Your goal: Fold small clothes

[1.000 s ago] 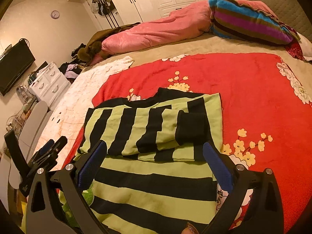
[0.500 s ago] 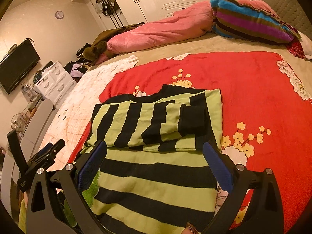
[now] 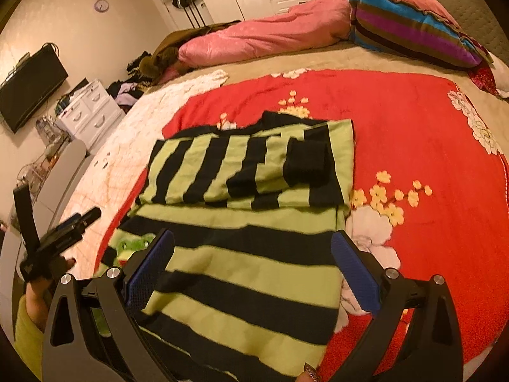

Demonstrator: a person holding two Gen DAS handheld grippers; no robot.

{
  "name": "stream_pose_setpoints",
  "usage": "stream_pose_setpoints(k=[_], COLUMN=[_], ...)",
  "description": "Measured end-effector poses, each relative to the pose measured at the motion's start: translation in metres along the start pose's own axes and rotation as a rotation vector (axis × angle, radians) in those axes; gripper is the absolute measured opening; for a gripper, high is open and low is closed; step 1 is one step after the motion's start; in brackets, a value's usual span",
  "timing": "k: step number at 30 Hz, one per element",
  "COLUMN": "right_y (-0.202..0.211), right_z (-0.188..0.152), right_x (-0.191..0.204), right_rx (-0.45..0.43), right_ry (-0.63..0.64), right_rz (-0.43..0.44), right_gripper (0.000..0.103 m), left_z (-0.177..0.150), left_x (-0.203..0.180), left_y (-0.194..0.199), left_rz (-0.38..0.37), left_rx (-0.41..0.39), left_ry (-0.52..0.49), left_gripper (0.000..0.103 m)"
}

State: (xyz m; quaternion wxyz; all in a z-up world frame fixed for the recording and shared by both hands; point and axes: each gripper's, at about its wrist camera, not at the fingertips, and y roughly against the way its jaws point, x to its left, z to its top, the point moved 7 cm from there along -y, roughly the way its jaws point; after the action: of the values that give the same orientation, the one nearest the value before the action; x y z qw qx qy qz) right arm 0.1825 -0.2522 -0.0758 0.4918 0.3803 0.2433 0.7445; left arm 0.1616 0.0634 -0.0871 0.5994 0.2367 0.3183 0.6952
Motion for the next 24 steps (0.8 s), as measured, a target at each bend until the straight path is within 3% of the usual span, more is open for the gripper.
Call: stream_pose_setpoints(k=[14, 24], right_y=[-0.002, -0.003], right_z=[-0.067, -0.116], right_x=[-0.007, -0.003], right_rx=[0.137, 0.228], right_ry=[0.044, 0.077], right_rz=[-0.016, -0.017], right_gripper=[0.098, 0.098], left_z=[-0.023, -0.053], left_x=[0.027, 0.063], left_y=[0.012, 0.020], left_rz=[0.047, 0.004], left_rx=[0.057, 0.137], left_ry=[-0.018, 0.037], left_gripper=[0.094, 0.093])
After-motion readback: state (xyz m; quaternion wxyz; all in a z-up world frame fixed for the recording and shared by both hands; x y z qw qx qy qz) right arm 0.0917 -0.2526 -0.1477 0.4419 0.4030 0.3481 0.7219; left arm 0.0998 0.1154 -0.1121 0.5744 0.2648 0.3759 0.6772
